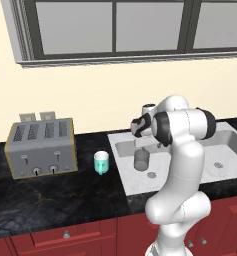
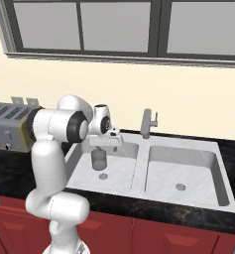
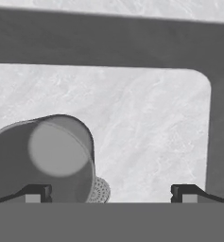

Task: Move any existing items from the left basin to the right basin for drying. Then move the mug from the counter to the left basin of the sink for washing.

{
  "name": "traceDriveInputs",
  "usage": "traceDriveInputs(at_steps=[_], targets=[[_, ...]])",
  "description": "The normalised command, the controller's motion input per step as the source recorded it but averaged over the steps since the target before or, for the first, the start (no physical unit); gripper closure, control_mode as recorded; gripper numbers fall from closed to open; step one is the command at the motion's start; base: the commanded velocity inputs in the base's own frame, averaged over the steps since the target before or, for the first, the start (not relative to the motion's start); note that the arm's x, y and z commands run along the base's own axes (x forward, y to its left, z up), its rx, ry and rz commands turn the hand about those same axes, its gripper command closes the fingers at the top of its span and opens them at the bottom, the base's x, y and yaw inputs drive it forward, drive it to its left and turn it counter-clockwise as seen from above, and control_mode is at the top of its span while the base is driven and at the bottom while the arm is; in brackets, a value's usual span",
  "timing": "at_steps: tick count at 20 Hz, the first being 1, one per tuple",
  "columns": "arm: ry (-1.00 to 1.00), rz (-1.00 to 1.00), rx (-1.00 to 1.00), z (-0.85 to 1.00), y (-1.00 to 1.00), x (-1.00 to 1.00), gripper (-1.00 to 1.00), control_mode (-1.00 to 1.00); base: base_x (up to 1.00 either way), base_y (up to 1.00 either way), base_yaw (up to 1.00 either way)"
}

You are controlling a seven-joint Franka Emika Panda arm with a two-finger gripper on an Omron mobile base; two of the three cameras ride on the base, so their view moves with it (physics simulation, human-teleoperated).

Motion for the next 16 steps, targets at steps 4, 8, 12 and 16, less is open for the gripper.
traceDriveInputs(at_steps=[4, 8, 12, 16], targets=[[0.04, 0.00, 0.00, -0.04, 0.00, 0.04, -1.00, -1.00, 0.00, 0.00, 0.00], [0.05, 0.00, 0.00, -0.03, 0.00, 0.07, -1.00, -1.00, 0.00, 0.00, 0.00], [0.03, 0.00, 0.00, -0.09, 0.00, 0.05, -1.00, -1.00, 0.00, 0.00, 0.00], [0.03, 0.00, 0.00, -0.10, 0.00, 0.07, -1.00, -1.00, 0.00, 0.00, 0.00]])
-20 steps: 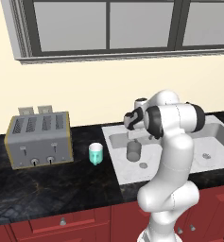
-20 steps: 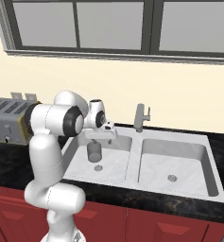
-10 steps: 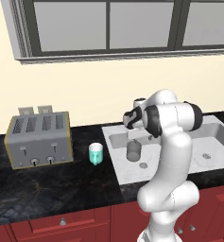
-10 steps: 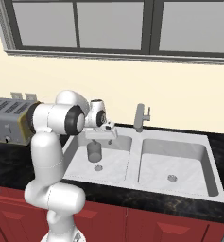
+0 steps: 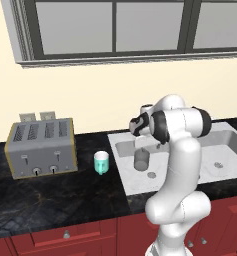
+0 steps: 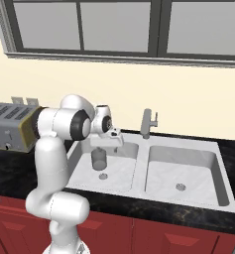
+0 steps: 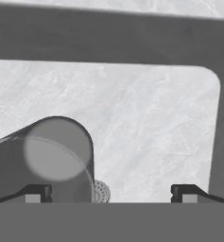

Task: Move any existing items from the left basin to the right basin for drying. Then move the mug from the counter to the left basin of the sink for washing.

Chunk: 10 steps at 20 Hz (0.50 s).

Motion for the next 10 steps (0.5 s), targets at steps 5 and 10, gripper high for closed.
traceDriveInputs(at_steps=[5, 10], targets=[[0.01, 0.00, -0.01, -0.34, 0.00, 0.02, -1.00, -1.00, 0.00, 0.00, 0.00], [0.00, 0.00, 0.00, -0.34, 0.00, 0.00, -1.00, -1.00, 0.00, 0.00, 0.00]])
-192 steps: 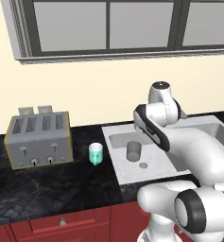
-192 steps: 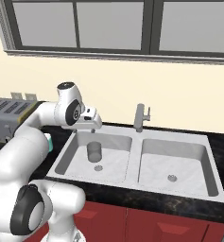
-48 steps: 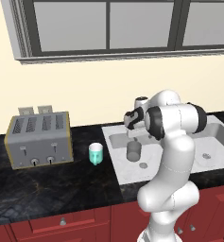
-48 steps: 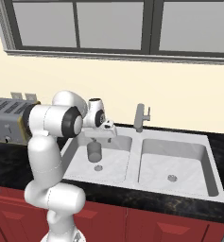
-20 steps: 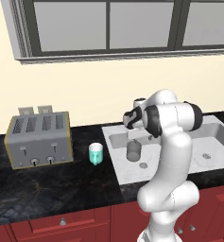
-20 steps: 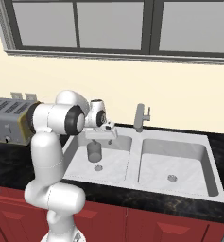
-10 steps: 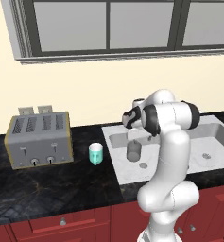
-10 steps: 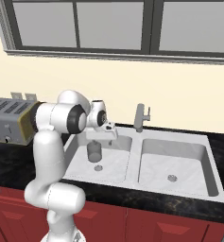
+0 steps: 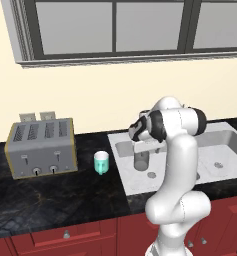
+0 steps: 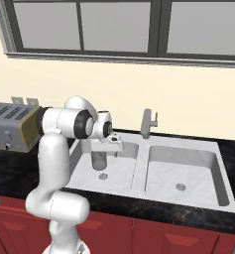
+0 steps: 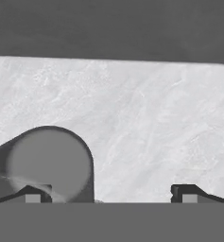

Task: Move any existing items from the left basin to the right basin for drying. Then move the mug from the counter to the left basin of the sink for washing.

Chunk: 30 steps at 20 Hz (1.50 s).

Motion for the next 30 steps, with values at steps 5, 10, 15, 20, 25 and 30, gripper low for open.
traceDriveInputs(at_steps=[5, 10, 15, 20, 25, 30], targets=[[0.00, 0.00, 0.00, -0.30, 0.00, 0.09, -1.00, -1.00, 0.00, 0.00, 0.00], [0.00, 0.00, 0.00, -0.23, 0.00, 0.07, -1.00, -1.00, 0.00, 0.00, 0.00], [-0.02, -0.03, 0.02, -0.26, 0.00, -0.37, -1.00, -1.00, 0.00, 0.00, 0.00], [-0.08, -0.06, 0.03, -0.13, 0.00, -0.69, -1.00, -1.00, 0.00, 0.00, 0.00], [-0.08, -0.03, 0.02, -0.09, 0.00, -0.44, -1.00, -1.00, 0.00, 0.00, 0.00], [-0.02, 0.00, 0.02, -0.19, 0.00, -0.06, 1.00, -1.00, 0.00, 0.00, 0.00]])
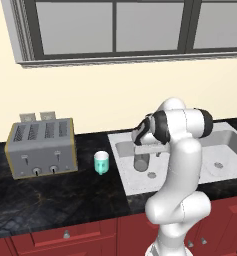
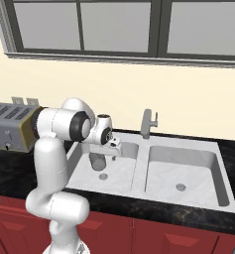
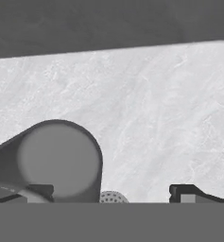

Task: Move any existing items from the left basin to the right basin for drying. Then move the mug from the counter to the left basin of the sink for washing.

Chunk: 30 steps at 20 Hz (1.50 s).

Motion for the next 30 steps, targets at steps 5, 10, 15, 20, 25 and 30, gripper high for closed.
traceDriveInputs(at_steps=[5, 10, 15, 20, 25, 30], targets=[[0.00, 0.00, 0.00, -0.03, 0.00, 0.00, 1.00, -1.00, 0.00, 0.00, 0.00], [0.00, 0.00, 0.00, -0.06, 0.00, 0.00, 1.00, -1.00, 0.00, 0.00, 0.00], [0.00, -0.01, 0.00, 0.04, 0.00, -0.09, 1.00, -1.00, 0.00, 0.00, 0.00], [0.00, -0.03, 0.00, 0.36, 0.00, -0.09, 1.00, -1.00, 0.00, 0.00, 0.00], [0.05, -0.03, 0.00, 0.51, 0.00, -0.01, 1.00, -1.00, 0.00, 0.00, 0.00], [0.07, -0.03, 0.00, 0.53, 0.00, -0.02, 1.00, -1.00, 0.00, 0.00, 0.00]])
